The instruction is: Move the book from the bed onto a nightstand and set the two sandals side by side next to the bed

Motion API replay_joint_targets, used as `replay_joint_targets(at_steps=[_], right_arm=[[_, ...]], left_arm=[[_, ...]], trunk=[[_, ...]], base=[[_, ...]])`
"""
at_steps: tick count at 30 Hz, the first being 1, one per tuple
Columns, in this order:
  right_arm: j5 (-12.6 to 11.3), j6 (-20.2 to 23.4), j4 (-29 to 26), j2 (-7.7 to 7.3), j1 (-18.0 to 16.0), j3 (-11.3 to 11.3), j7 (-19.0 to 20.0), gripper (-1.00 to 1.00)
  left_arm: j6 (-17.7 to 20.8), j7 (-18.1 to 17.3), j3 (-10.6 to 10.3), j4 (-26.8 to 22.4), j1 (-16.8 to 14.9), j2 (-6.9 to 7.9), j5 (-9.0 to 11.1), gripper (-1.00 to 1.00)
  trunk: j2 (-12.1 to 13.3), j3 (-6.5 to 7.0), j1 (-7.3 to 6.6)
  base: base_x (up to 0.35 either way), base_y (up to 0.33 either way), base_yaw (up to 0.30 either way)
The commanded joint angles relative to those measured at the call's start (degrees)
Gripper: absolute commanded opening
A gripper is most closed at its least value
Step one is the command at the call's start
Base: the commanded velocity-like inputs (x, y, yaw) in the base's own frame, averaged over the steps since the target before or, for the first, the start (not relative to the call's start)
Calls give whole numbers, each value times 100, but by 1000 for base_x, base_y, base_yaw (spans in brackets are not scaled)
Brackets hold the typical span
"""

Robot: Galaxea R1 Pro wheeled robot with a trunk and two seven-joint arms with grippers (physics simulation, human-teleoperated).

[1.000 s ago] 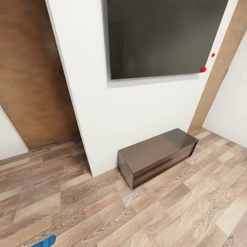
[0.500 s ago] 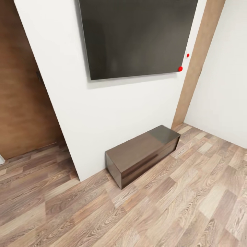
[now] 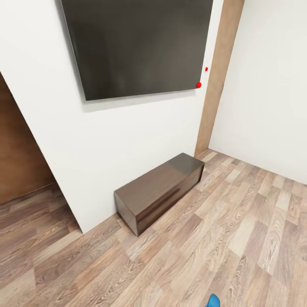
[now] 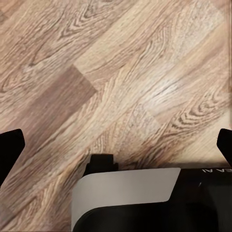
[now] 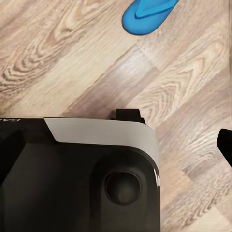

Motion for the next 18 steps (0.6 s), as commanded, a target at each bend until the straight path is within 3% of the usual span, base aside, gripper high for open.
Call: replay_joint_targets(at_steps=[1, 18], right_arm=[[-2, -20, 6, 1, -3, -4, 5, 100], [-2, -20, 6, 10, -7, -3, 5, 100]], left_arm=[[-17, -1, -1, 1, 0, 0, 0, 100], [-17, -1, -1, 1, -4, 0, 0, 100]], trunk=[[-2, -5, 0], [-2, -5, 0]], base=[[0, 0, -284], [0, 0, -283]])
